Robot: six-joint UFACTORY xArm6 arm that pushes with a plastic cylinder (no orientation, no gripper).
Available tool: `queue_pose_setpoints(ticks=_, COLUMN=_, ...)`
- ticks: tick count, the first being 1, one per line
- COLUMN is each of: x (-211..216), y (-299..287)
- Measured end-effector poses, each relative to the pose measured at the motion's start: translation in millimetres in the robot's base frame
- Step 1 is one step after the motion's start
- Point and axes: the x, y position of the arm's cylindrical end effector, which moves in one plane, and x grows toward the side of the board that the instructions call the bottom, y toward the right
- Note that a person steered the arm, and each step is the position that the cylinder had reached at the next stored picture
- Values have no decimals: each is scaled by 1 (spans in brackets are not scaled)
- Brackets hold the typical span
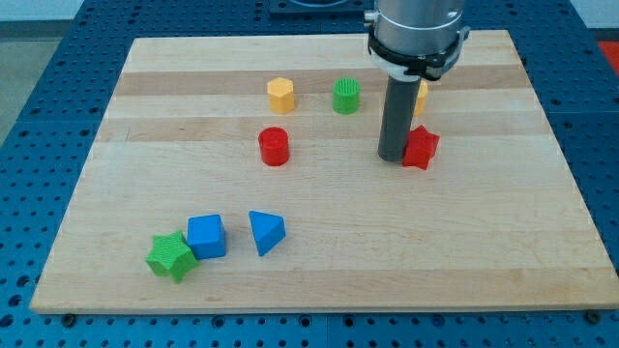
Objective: Move the blue triangle vertically below the red star
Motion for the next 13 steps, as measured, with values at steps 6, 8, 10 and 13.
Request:
queue_pose_setpoints(ticks=6, x=47, y=-74)
queue_pose_setpoints(ticks=8, x=59, y=-142)
queue_pose_setpoints(ticks=10, x=96, y=-181)
queue_pose_setpoints(ticks=13, x=131, y=-163)
